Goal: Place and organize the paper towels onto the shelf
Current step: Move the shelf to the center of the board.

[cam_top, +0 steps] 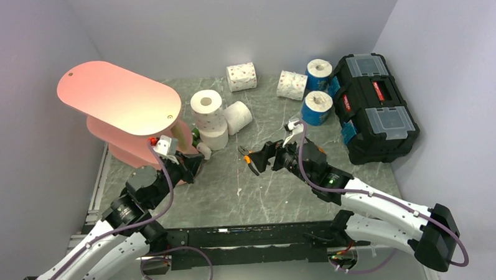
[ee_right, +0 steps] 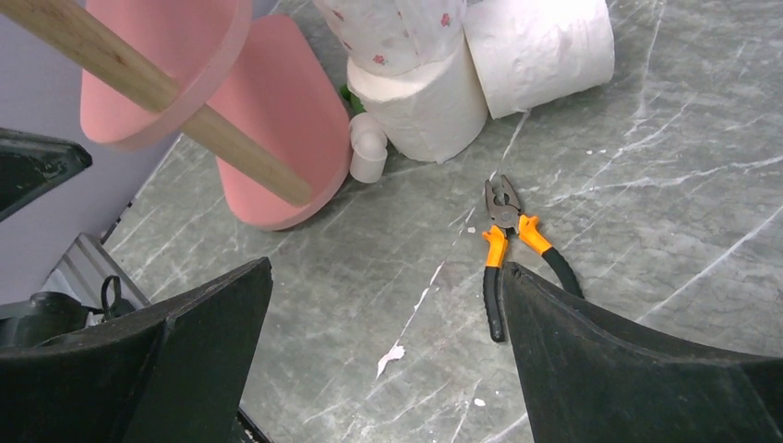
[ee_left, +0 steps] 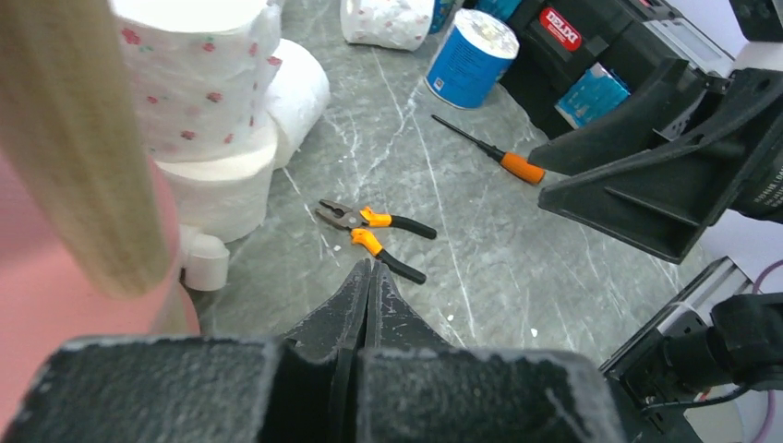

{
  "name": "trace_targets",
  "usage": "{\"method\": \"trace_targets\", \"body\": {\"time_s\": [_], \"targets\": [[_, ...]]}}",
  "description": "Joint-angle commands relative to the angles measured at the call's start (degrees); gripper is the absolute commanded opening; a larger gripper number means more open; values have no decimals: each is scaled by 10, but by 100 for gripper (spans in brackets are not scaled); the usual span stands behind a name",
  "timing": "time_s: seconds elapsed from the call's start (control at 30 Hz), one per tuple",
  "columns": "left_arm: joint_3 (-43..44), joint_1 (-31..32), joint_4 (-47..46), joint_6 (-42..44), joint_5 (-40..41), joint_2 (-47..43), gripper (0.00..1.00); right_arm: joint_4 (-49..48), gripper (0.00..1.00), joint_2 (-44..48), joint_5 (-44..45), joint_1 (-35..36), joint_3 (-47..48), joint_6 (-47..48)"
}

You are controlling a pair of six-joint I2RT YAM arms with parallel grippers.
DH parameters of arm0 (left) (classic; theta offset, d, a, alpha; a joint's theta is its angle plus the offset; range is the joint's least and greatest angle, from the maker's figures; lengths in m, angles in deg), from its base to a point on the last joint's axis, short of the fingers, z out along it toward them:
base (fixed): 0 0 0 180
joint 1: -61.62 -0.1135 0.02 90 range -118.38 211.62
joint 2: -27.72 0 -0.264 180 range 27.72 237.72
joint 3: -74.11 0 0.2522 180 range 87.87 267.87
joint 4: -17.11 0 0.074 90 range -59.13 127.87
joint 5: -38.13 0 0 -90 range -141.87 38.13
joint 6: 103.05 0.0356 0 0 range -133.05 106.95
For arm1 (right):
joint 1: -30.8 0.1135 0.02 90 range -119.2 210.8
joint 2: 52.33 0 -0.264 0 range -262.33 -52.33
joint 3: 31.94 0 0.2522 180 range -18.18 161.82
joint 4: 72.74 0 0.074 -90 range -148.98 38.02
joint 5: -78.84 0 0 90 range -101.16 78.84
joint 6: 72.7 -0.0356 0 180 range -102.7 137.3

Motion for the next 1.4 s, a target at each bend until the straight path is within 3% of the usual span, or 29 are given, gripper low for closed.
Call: {"method": "trace_targets", "body": {"time_s": [0.0, 0.07, 0.17, 0.23, 0.3, 0.57, 0.93, 1.37], "targets": [[18, 32, -25, -5, 38, 5, 0, -41, 97, 0, -23, 4, 23, 17], [39, 35, 17, 6, 48, -6, 7, -67, 97, -6, -40, 8, 23, 33], [75, 35, 101, 13, 82, -33, 35, -107, 100, -29, -37, 28, 32, 63], [105, 35, 174, 5, 126, -52, 77, -133, 100, -49, -20, 45, 40, 85], [129, 35, 236, -9, 172, -68, 98, -169, 100, -80, -3, 62, 46, 115], [201, 35, 431, -111, 274, -76, 99, -304, 99, -211, -45, 84, 111, 179], [221, 35, 489, -132, 308, -139, 99, -414, 94, -382, -142, 110, 241, 208], [220, 35, 526, -145, 332, -201, 99, -393, 85, -560, -130, 125, 426, 211]]}}
